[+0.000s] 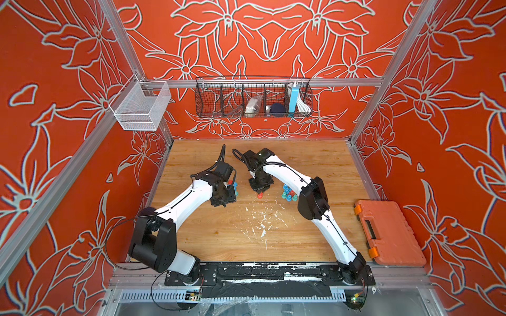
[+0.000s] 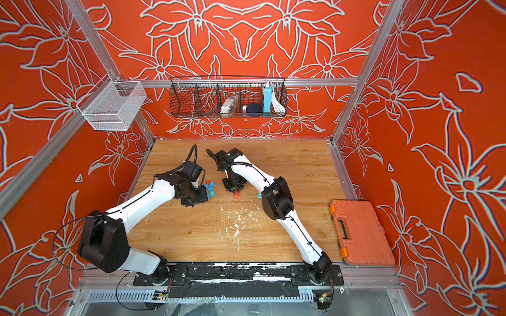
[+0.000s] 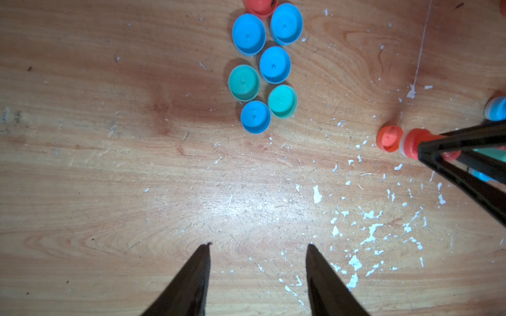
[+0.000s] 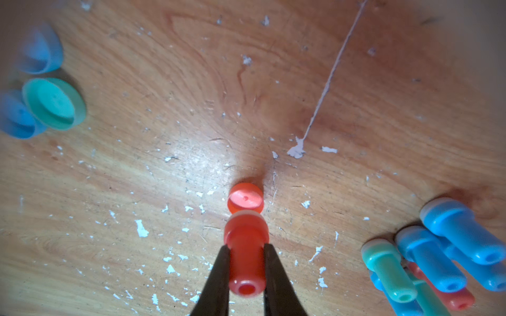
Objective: Close the stamp cap
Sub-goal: Close the cover of the stamp.
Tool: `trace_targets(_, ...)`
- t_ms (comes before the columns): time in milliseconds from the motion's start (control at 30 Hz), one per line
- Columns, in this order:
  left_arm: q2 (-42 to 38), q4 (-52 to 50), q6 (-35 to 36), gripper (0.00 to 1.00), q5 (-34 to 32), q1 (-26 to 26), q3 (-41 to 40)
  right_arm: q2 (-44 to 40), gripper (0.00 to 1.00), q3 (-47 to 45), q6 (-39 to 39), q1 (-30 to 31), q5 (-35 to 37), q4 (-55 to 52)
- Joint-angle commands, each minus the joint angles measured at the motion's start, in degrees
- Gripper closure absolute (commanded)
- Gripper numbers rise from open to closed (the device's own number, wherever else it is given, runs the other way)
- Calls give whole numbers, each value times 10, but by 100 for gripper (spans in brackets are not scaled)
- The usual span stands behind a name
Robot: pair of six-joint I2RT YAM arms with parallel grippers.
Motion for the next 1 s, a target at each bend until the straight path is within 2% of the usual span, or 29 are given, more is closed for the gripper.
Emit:
trace_targets(0, -14, -9, -4, 44, -9, 3, -10, 12, 91, -11, 14, 3, 6, -2)
trace_targets(967, -19, -13, -6, 44, -11, 3, -10, 20, 91, -18, 16, 3, 8, 14)
